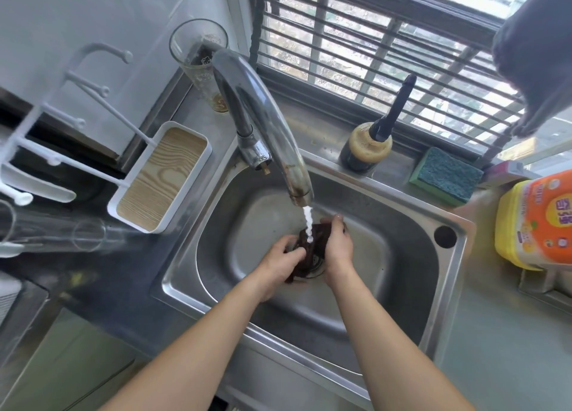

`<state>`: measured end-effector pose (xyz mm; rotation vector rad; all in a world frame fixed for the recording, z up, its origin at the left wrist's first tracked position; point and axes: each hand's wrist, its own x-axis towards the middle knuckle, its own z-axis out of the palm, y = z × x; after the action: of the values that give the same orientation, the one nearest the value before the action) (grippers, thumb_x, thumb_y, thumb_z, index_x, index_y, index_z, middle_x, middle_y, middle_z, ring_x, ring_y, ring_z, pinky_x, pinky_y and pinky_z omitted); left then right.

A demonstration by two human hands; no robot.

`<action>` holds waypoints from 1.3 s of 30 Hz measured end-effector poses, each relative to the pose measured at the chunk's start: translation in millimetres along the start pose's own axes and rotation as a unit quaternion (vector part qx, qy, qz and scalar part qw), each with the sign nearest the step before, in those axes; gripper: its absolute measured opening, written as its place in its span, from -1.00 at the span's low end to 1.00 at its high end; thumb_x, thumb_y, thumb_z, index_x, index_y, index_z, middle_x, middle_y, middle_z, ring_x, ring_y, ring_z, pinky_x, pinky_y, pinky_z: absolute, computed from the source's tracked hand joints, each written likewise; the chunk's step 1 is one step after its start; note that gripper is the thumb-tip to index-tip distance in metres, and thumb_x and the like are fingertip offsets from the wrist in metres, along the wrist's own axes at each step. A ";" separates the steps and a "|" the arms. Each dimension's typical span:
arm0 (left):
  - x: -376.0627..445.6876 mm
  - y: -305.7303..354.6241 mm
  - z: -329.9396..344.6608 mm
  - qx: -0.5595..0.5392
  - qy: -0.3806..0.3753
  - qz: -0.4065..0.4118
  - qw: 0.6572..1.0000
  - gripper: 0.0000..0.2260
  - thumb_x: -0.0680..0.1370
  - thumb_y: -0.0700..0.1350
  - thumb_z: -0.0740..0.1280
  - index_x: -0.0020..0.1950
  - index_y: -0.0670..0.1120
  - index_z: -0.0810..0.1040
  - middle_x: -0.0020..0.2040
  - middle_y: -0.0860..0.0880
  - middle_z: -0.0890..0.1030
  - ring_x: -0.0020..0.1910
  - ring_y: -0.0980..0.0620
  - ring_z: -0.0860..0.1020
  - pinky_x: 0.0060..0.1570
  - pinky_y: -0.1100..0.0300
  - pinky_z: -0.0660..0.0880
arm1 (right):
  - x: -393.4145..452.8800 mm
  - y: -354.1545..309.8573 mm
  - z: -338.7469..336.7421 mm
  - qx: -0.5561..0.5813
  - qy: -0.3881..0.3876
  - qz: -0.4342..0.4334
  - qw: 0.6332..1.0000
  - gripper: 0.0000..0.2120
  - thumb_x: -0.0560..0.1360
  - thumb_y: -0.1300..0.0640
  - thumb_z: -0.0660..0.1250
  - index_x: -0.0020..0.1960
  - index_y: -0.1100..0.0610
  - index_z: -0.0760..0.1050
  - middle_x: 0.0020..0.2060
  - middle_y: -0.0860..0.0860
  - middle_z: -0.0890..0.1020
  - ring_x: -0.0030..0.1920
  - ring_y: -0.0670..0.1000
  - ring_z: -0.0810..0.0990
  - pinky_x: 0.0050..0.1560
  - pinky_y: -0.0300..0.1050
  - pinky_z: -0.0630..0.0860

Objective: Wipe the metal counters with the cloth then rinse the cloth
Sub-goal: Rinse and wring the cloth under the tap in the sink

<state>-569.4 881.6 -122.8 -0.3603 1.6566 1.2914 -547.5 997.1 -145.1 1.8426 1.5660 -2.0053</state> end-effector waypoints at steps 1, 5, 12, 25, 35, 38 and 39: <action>1.0 -2.8 -0.8 -0.011 0.009 0.005 1.000 -0.87 0.54 -0.24 0.29 0.01 -0.05 0.56 -0.09 -0.14 0.63 -0.17 -0.13 0.66 -0.25 -0.10 0.66 | 0.2 -1.1 0.3 -0.001 -0.017 0.002 1.000 -0.60 0.69 -0.17 0.12 -0.07 0.05 0.58 -0.11 0.04 0.69 0.07 0.16 0.67 0.21 0.03 0.57; 8.8 -1.8 -4.4 -0.078 0.184 -0.002 0.980 -0.83 0.53 -0.22 0.27 -0.16 -0.06 0.63 -0.13 -0.22 0.66 -0.25 -0.12 0.60 -0.39 0.11 0.60 | -3.6 0.8 -1.8 -0.186 0.083 -0.081 0.976 -0.59 0.67 -0.18 0.17 0.17 0.09 0.63 0.08 0.16 0.70 0.19 0.25 0.60 0.21 0.00 0.46; 12.4 13.4 2.1 -0.127 0.168 -0.056 0.976 -0.69 0.57 0.08 0.20 0.01 -0.09 0.63 -0.10 -0.11 0.68 -0.25 -0.08 0.61 -0.42 0.23 0.45 | -25.0 19.1 15.9 -0.170 -0.097 -0.193 0.962 -0.67 0.58 -0.05 0.21 0.12 -0.04 0.72 -0.01 -0.02 0.69 0.02 -0.14 0.63 0.18 -0.21 0.51; 6.4 21.3 19.0 -0.218 0.106 -0.038 0.969 -0.68 0.61 0.12 0.28 -0.21 -0.05 0.63 -0.31 0.03 0.67 -0.29 0.02 0.61 -0.33 0.22 0.49 | -29.7 8.4 18.2 -0.177 -0.073 -0.232 0.953 -0.83 0.50 -0.09 0.48 -0.02 -0.01 0.61 -0.19 -0.12 0.69 -0.15 -0.22 0.62 -0.12 -0.38 0.43; 4.7 8.3 22.3 -0.014 0.131 0.077 0.988 -0.65 0.66 -0.07 0.17 -0.29 -0.08 0.54 -0.50 0.07 0.54 -0.44 0.01 0.45 -0.51 0.18 0.32 | -21.0 10.5 9.7 -0.183 0.043 -0.201 0.961 -0.68 0.61 -0.02 0.35 -0.27 0.10 0.50 -0.36 0.11 0.61 -0.22 0.19 0.56 -0.20 -0.12 0.28; 8.7 0.0 21.5 0.044 0.102 0.148 0.983 -0.64 0.67 -0.03 0.14 -0.29 -0.03 0.53 -0.44 0.08 0.55 -0.36 0.03 0.47 -0.35 0.08 0.41 | -17.2 1.7 2.3 -0.204 0.073 -0.162 0.963 -0.55 0.65 -0.12 0.23 -0.12 0.19 0.67 -0.10 0.28 0.71 0.01 0.31 0.63 -0.03 0.02 0.43; 9.4 -3.6 21.2 0.067 0.100 0.166 0.979 -0.69 0.64 0.01 0.14 -0.24 -0.01 0.52 -0.34 0.08 0.58 -0.29 0.06 0.50 -0.23 0.08 0.45 | -15.6 -1.0 0.3 -0.194 0.094 -0.131 0.968 -0.52 0.66 -0.14 0.19 -0.04 0.22 0.69 -0.03 0.31 0.70 0.08 0.35 0.62 0.06 0.06 0.46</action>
<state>-560.8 901.4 -131.9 -0.1362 2.0277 1.4106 -543.5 988.4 -132.9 1.7844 2.1682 -1.4788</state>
